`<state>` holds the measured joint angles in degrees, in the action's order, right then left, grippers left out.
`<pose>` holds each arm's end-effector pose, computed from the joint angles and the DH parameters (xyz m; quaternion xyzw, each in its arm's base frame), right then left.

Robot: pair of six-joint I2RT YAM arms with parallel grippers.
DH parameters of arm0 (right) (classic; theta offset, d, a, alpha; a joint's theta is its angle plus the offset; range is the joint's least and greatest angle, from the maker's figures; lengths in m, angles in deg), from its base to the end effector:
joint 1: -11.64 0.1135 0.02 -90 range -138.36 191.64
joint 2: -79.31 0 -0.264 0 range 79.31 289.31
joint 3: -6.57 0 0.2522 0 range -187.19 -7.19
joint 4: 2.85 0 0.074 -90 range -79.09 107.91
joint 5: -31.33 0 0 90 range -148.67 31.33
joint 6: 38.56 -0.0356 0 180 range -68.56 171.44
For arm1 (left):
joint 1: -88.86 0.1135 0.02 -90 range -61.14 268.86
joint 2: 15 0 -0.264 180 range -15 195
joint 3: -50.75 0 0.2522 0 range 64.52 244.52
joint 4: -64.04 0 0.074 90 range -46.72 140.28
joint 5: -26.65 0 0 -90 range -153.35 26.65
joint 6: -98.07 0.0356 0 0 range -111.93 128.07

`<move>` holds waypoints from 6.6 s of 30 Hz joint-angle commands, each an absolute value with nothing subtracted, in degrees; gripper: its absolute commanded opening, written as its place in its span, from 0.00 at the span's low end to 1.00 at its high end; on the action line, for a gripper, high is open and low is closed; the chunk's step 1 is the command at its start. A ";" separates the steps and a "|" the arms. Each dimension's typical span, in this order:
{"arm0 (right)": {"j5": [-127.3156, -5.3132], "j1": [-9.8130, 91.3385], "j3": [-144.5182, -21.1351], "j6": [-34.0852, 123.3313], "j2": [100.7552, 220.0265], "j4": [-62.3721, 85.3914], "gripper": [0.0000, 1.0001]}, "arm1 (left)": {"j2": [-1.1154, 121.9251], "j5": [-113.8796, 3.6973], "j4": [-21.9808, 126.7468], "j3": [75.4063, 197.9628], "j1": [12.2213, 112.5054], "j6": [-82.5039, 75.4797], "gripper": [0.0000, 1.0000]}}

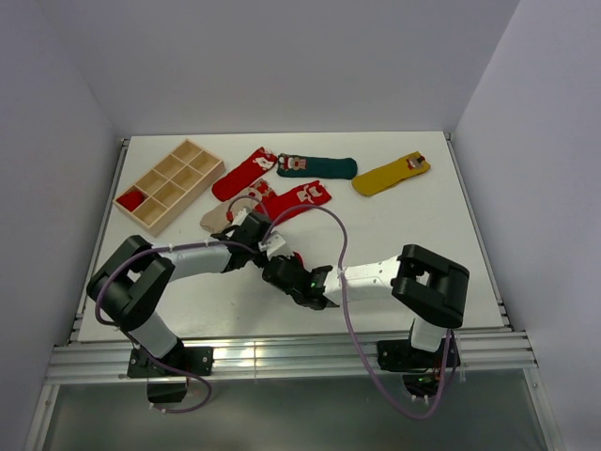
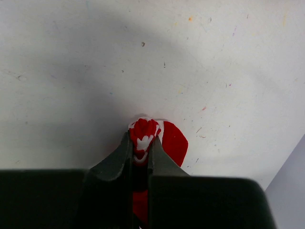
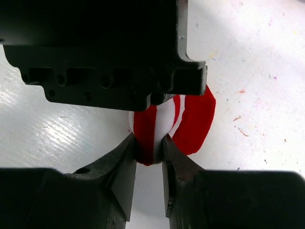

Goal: Roll the socks
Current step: Roll the sock at the center of the board, then pick up the sock at the center of the board.

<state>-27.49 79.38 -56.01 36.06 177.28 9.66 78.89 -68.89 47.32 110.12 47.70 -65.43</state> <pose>0.1429 0.3005 0.1514 -0.3100 0.8493 0.0418 0.4253 0.2388 -0.2042 0.1486 -0.2778 0.9005 -0.2544 0.2173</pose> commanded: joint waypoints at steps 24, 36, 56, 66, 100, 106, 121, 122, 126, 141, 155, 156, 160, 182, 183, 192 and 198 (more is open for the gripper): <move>-96.89 47.42 -39.90 15.33 183.72 -23.51 0.00 | 64.80 -71.71 57.39 97.65 49.66 -68.04 0.65; -101.65 43.01 -39.54 7.24 191.98 -28.98 0.00 | 72.09 -68.36 61.62 98.61 48.09 -67.52 0.58; -106.22 38.79 -39.18 -0.15 199.54 -34.61 0.00 | 76.40 -69.07 65.92 98.00 45.53 -63.39 0.62; -107.71 37.83 -39.10 -2.61 201.83 -37.34 0.00 | 79.04 -69.68 61.98 98.09 45.09 -64.18 0.64; -98.06 37.21 -37.96 8.62 185.08 -17.34 0.48 | 96.00 -74.60 28.85 120.93 42.55 -59.88 0.08; -86.11 37.21 -37.25 16.53 169.33 -2.90 0.54 | 96.71 -77.23 25.32 124.02 42.54 -55.39 0.06; -72.65 42.92 -39.01 16.46 160.69 -5.07 0.31 | 96.01 -75.22 24.26 125.86 41.75 -54.51 0.02; -72.65 43.36 -39.18 16.37 161.83 -5.86 0.28 | 96.00 -75.13 24.44 125.78 41.75 -54.60 0.02; -73.70 43.72 -38.66 14.09 165.09 -10.08 0.25 | 95.65 -75.04 24.53 125.69 41.67 -54.51 0.02; -73.17 43.54 -39.27 12.86 164.30 -11.84 0.37 | 95.21 -74.34 25.58 125.33 41.49 -54.25 0.02; -77.04 42.75 -37.08 11.01 174.22 -19.67 0.18 | 93.98 -72.32 29.88 122.79 41.40 -54.69 0.03; -76.96 42.49 -36.81 11.10 174.49 -19.93 0.14 | 93.90 -72.14 30.24 122.53 41.40 -54.69 0.04; -76.16 42.05 -36.55 11.62 174.85 -18.45 0.00 | 93.02 -70.56 33.13 120.94 41.40 -54.51 0.15; -79.42 39.06 -37.60 10.66 179.59 -14.84 0.00 | 89.77 -67.75 39.03 115.67 43.60 -53.19 0.52; -79.59 38.97 -37.69 10.66 179.68 -14.84 0.00 | 89.76 -67.83 39.20 115.67 43.60 -53.11 0.52; -81.44 38.88 -38.48 10.04 181.00 -15.98 0.00 | 93.45 -67.22 38.85 116.81 43.51 -53.28 0.31; -82.58 38.88 -38.13 10.04 177.93 -16.16 0.13 | 93.55 -67.57 38.24 116.99 43.51 -53.46 0.00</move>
<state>-85.83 39.12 -38.68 8.37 178.11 -21.36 88.37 -68.94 49.18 119.87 44.26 -55.59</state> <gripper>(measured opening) 0.105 0.117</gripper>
